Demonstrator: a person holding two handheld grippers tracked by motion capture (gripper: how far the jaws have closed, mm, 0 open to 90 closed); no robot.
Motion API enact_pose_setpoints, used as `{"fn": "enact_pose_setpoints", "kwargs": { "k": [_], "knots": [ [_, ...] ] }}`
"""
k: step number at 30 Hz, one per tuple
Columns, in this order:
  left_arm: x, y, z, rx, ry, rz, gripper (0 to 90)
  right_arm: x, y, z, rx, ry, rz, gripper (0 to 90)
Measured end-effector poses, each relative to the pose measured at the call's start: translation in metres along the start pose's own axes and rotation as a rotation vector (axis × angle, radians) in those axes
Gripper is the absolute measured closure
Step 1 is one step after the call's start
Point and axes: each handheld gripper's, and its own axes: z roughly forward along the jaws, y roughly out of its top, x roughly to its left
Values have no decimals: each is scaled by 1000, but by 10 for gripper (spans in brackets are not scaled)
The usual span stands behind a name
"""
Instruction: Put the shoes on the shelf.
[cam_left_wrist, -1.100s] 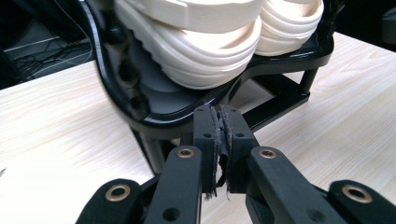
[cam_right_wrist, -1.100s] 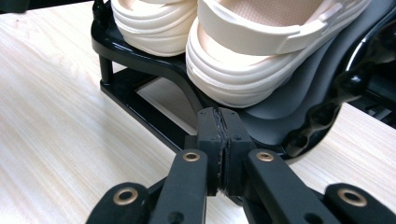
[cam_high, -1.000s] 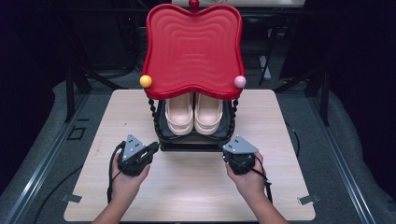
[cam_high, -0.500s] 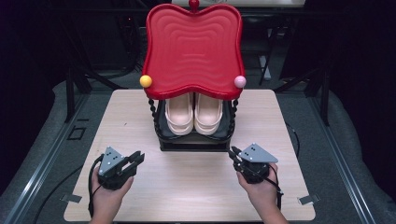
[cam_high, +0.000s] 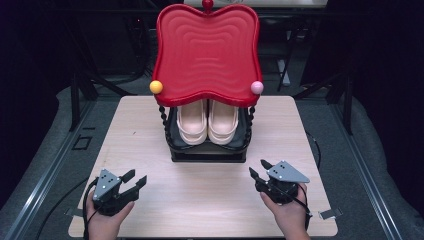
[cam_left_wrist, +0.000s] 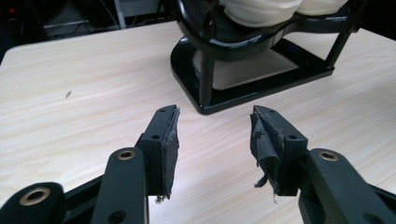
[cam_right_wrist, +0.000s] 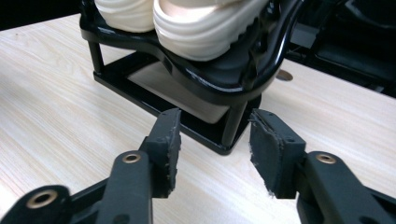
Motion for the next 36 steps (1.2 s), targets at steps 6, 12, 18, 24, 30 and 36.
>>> {"fn": "enact_pose_setpoints", "kwargs": {
  "k": [6,12,18,24,30,36],
  "knots": [
    [2,-9,2,14,-12,-9,486,-2,-9,1,41,13,-10,473],
    [3,-20,9,39,-22,-20,478,1,-23,2,56,4,-33,456],
    [4,-29,12,46,-15,5,468,2,-45,14,96,17,-80,446],
    [8,-37,17,55,-34,-4,463,3,-52,17,100,4,-89,400],
    [6,-45,25,86,-47,38,463,6,-59,24,132,34,-40,367],
    [4,-45,29,53,-39,115,444,11,-62,29,175,55,-68,346]
  ]
}}
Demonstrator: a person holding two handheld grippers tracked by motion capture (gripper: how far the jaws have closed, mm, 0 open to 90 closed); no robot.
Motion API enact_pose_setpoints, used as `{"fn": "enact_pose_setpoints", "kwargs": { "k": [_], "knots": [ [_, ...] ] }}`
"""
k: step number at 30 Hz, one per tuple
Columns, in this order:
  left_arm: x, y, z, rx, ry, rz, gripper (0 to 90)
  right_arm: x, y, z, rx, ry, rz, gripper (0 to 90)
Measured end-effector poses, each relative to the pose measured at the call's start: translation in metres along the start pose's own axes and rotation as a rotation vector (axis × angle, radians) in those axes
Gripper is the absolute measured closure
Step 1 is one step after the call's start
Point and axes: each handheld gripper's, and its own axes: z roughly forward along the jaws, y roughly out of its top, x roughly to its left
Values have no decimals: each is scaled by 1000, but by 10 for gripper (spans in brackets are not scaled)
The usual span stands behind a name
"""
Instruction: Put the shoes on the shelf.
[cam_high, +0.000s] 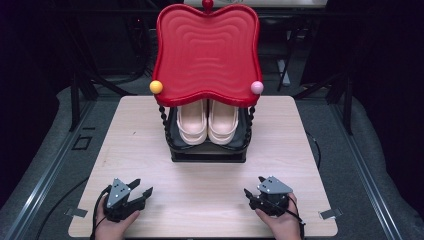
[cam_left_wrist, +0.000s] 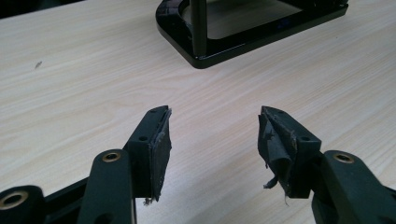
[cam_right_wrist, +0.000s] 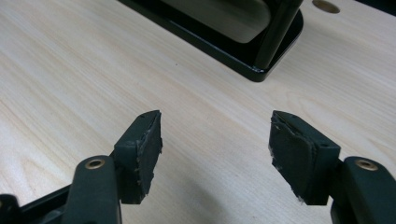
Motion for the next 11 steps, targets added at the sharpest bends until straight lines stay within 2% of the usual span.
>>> {"fn": "enact_pose_setpoints", "kwargs": {
  "k": [2,4,5,8,11],
  "knots": [
    [-1,-1,1,16,-11,-23,441,1,-1,2,11,0,-6,342],
    [-2,-1,3,47,-15,-37,443,1,-1,3,12,0,-1,335],
    [-3,0,3,79,-12,-47,449,1,-1,3,13,0,0,335],
    [-5,0,5,115,-15,-66,458,0,-1,3,16,-4,1,335],
    [-7,0,8,145,-24,-59,451,0,-1,3,20,-1,1,337]
  ]
}}
